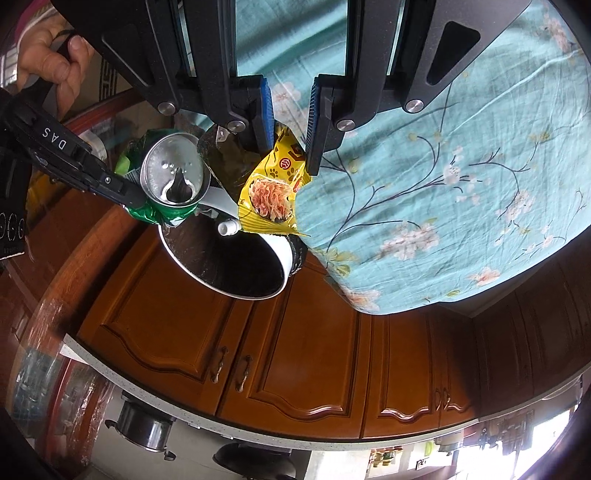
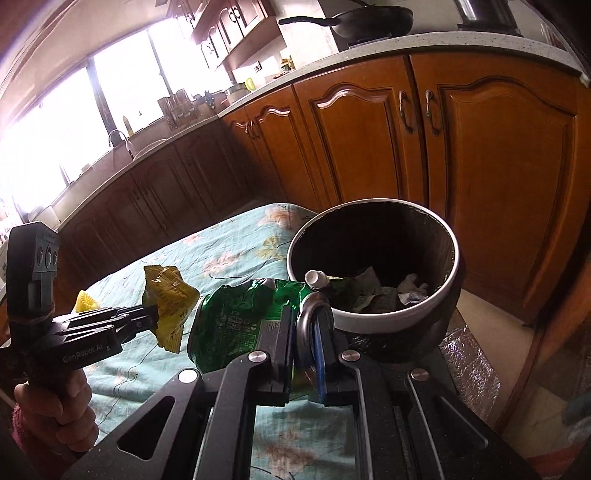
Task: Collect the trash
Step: 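Carry bag and can over the bin and open both grippers to drop them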
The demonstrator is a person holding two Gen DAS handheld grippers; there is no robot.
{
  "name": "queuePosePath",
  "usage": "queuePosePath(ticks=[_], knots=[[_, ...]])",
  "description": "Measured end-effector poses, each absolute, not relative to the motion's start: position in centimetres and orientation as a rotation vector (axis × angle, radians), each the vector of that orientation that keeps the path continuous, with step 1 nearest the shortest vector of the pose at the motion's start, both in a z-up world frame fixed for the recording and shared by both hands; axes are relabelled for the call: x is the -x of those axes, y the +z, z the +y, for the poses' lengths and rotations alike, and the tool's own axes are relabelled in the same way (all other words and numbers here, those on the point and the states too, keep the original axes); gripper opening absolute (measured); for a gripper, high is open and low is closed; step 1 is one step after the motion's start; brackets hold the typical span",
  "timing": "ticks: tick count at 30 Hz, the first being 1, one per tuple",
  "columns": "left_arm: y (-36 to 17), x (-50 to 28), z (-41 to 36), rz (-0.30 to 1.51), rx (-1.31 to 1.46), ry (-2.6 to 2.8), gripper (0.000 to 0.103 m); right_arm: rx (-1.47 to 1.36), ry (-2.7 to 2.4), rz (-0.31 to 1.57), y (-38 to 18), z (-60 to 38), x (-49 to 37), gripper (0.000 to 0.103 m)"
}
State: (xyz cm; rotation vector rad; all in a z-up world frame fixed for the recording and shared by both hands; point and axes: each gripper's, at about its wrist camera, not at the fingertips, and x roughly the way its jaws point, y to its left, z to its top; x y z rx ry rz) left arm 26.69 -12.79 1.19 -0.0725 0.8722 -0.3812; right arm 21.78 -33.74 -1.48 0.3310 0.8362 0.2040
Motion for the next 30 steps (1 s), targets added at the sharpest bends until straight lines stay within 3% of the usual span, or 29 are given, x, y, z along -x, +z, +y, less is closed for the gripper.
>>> queuePosePath(ticks=[30], knots=[[1.6, -31.2, -18.9, 0.884, -0.005, -0.438, 0.014, -0.363, 0.097, 0.797, -1.2, -39.3, -22.8, 0.009]])
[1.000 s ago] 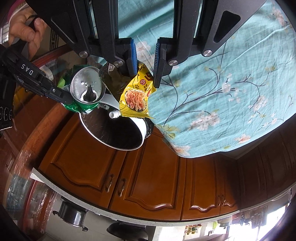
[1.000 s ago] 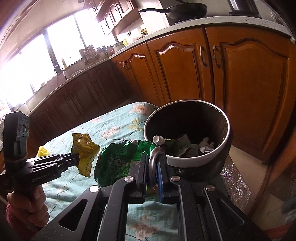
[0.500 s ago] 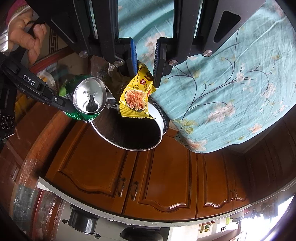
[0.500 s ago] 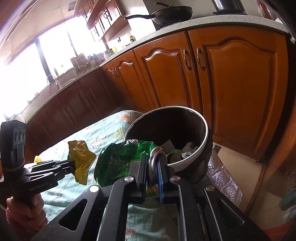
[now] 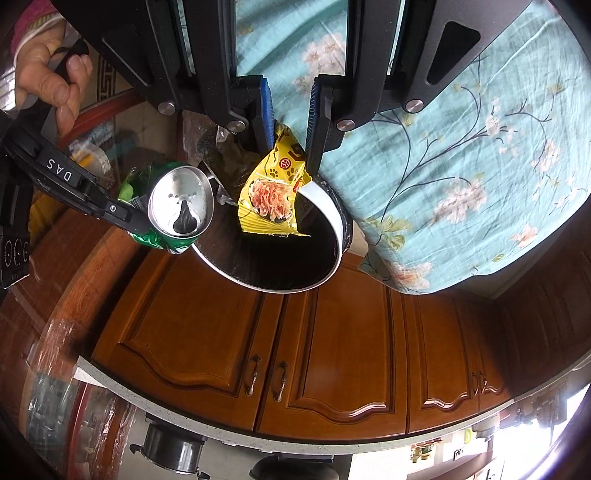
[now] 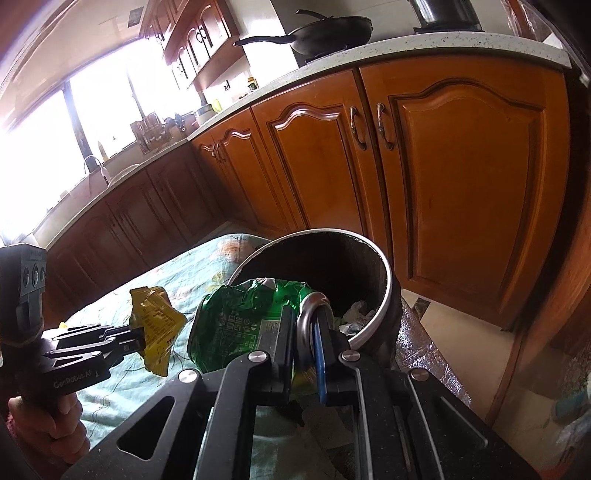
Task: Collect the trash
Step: 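Carry bag and can over the bin and open both grippers to drop them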
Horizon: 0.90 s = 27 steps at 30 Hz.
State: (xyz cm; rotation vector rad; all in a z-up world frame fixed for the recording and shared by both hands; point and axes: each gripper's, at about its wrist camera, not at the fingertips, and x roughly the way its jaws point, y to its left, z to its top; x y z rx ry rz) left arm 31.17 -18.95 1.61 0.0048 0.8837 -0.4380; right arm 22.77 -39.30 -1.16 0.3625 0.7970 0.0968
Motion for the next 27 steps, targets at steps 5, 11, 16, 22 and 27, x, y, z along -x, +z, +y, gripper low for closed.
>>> queuePosePath(ticks=[5, 11, 16, 22, 27], knots=[[1.4, -32.4, -19.7, 0.886, -0.013, -0.441, 0.014, -0.357, 0.086, 0.797, -1.2, -39.9, -23.6, 0.009], [1.2, -33.9, -20.4, 0.891, -0.027, -0.437, 0.014, -0.357, 0.079, 0.804, -1.4, -40.5, -24.7, 0.009], [1.1, -35.0, -21.2, 0.891, -0.042, -0.431, 0.014, -0.354, 0.076, 0.808, -1.5, -40.7, -25.3, 0.009], [0.7, -36.4, -22.3, 0.898, -0.063, -0.424, 0.014, -0.352, 0.074, 0.814, -1.8, -40.9, -26.0, 0.009], [0.3, -36.9, -23.4, 0.908, -0.087, -0.422, 0.014, -0.346, 0.074, 0.825, -2.1, -40.7, -26.2, 0.009]])
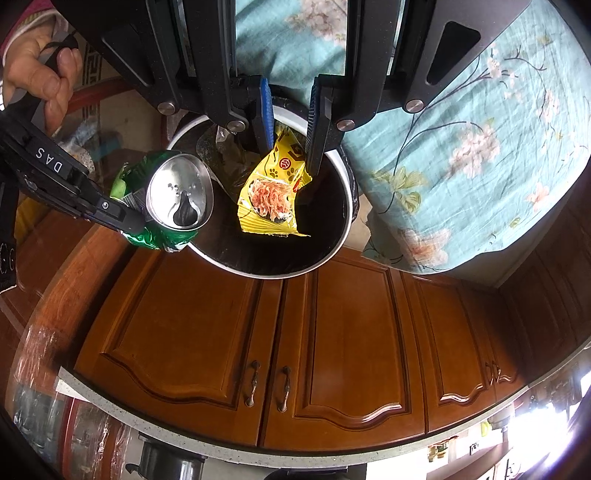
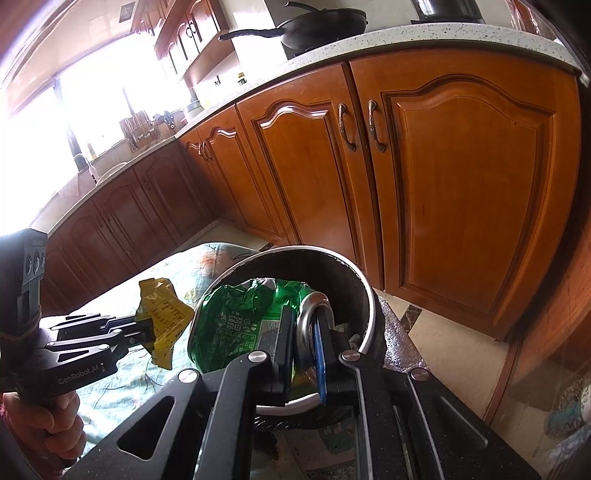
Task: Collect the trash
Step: 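Carry bag and can over the bin and open both grippers to drop them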
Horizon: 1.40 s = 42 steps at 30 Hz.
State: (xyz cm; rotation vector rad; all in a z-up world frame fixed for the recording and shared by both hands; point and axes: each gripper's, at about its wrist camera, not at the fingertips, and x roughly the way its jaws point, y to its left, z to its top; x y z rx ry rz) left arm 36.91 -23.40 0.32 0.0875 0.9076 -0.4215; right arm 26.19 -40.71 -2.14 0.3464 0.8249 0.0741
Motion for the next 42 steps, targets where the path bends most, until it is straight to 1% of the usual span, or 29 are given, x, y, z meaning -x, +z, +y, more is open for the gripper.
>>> queuePosePath(ticks=[18, 28, 42], knots=[[-0.6, -38.7, -26.8, 0.953, -0.169, -0.418, 0.014, -0.315, 0.082, 0.888, -3.1, -40.7, -28.8, 0.009], [-1.5, -40.0, -27.3, 0.987, -0.196, -0.417, 0.014, -0.28, 0.068, 0.913, -3.8, -40.8, -29.7, 0.009], [-1.2, -40.6, -28.0, 0.995, -0.209, -0.417, 0.015, -0.233, 0.061, 0.956, -4.5, -39.8, -31.0, 0.009]])
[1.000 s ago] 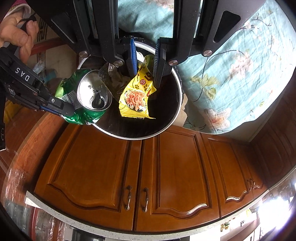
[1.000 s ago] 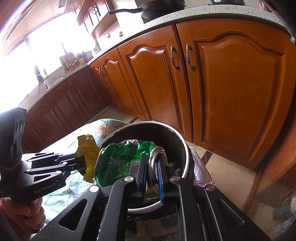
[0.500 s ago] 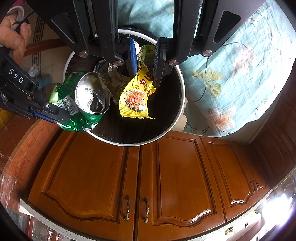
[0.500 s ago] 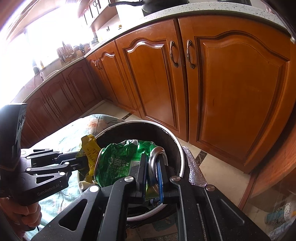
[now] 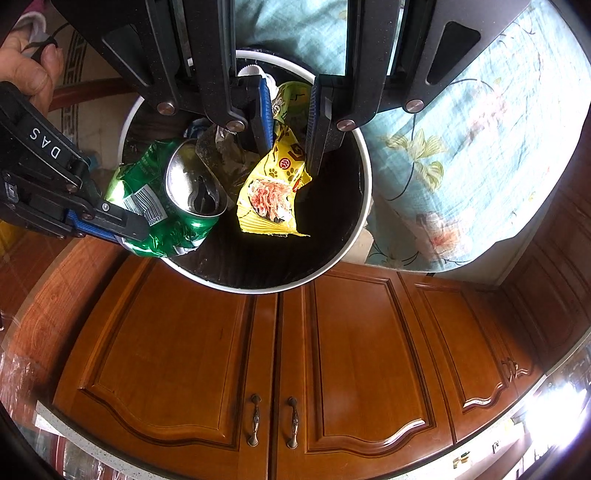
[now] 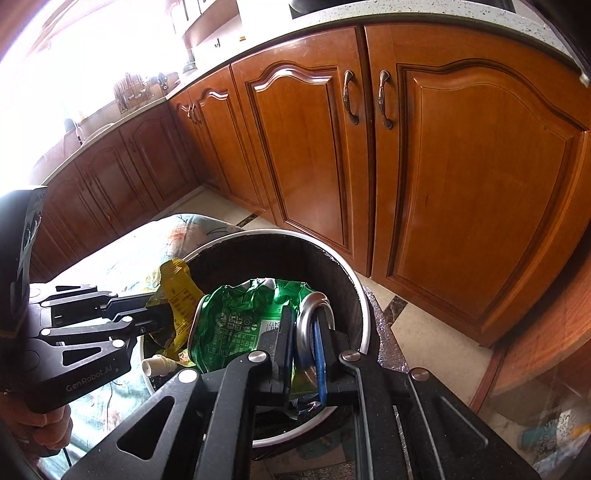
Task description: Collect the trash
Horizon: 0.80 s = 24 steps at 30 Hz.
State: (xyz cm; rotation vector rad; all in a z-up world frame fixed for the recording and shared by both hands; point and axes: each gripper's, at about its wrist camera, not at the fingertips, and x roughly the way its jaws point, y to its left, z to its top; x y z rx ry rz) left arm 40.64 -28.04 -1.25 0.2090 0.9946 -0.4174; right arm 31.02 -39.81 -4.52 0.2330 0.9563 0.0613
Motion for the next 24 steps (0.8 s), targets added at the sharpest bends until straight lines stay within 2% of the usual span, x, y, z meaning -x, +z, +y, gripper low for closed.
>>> queuePosePath(ticks=[12, 14, 16, 17, 19, 24], knots=[[-1.2, -41.0, -28.3, 1.007, -0.21, -0.428, 0.019, -0.229, 0.059, 0.983, -4.8, -39.8, -31.8, 0.011], [-1.1, -40.9, -28.2, 1.005, -0.207, -0.43, 0.031, -0.249, 0.076, 0.985, -4.8, -40.0, -31.9, 0.015], [-0.9, -40.7, -28.0, 0.993, -0.207, -0.431, 0.038, -0.264, 0.08, 0.986, -4.8, -40.3, -31.9, 0.017], [-0.7, -40.6, -27.9, 0.987, -0.203, -0.432, 0.039, -0.268, 0.081, 0.982, -4.7, -40.3, -31.8, 0.025], [-0.4, -40.2, -27.5, 0.979, -0.194, -0.435, 0.04, -0.271, 0.08, 0.974, -4.4, -40.4, -31.5, 0.031], [0.2, -38.9, -26.0, 0.96, -0.167, -0.422, 0.045, -0.284, 0.075, 0.955, -3.8, -40.2, -30.5, 0.032]])
